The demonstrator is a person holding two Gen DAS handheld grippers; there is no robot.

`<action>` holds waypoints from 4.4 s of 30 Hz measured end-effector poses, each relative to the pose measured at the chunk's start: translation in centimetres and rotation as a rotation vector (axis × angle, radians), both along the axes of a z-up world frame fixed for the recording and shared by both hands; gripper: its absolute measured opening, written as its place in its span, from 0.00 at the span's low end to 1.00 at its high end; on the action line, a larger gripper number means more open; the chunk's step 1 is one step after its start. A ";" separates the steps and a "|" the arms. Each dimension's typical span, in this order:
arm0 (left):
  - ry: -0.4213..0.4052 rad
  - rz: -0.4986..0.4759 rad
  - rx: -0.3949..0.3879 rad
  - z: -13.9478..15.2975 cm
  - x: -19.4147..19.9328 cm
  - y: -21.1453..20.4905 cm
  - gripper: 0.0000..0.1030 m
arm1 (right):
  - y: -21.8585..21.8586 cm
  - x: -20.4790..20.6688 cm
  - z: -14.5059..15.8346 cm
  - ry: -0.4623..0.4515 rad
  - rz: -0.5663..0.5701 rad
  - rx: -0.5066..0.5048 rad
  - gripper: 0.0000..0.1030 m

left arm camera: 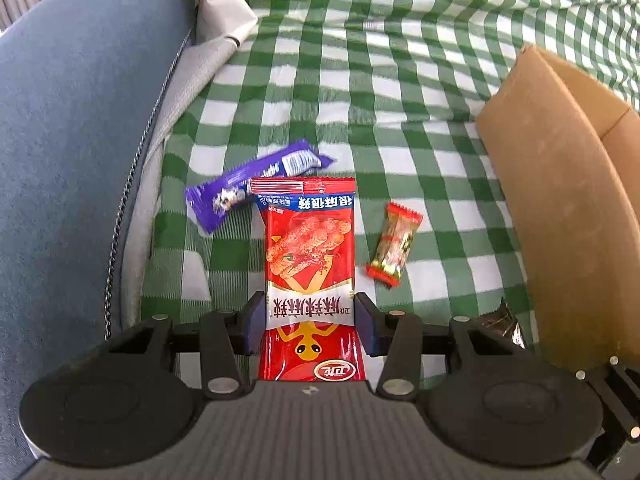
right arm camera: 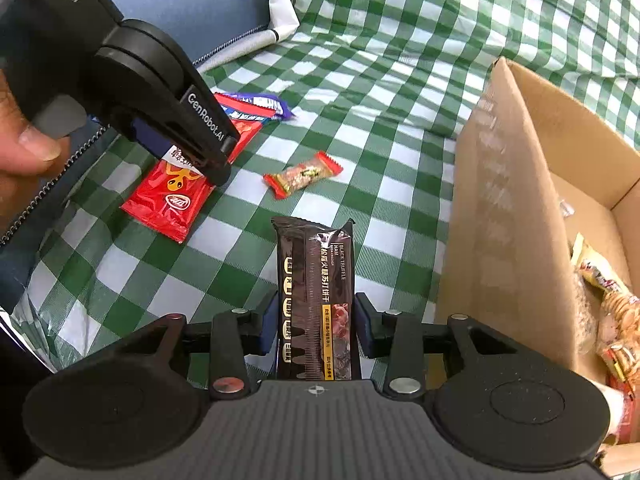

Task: Organize snacks
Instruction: 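Grasp the red spicy-strip bag with the left tool while the right tool holds the chocolate bar, then carry the red bag with the left tool while the right tool carries the chocolate bar to the box, then open both tools to drop the red bag and chocolate bar into the box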

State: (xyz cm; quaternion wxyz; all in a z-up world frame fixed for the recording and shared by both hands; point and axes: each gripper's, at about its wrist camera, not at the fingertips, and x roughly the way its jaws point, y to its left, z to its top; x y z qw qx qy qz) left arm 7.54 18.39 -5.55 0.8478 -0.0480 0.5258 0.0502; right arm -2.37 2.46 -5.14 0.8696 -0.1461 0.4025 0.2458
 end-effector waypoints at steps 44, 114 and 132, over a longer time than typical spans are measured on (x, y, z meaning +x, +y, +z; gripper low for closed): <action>-0.651 -0.206 -0.057 8.3 -0.5 -13.0 0.50 | -23.3 2.4 8.4 -0.392 -0.427 0.242 0.40; -0.784 -0.517 -0.102 7.5 -1.5 -21.9 0.49 | -25.0 4.1 8.0 -0.399 -0.556 0.184 0.40; -0.823 -0.484 -0.157 8.1 -1.4 -21.8 0.70 | -24.3 4.8 7.7 -0.395 -0.603 0.121 0.54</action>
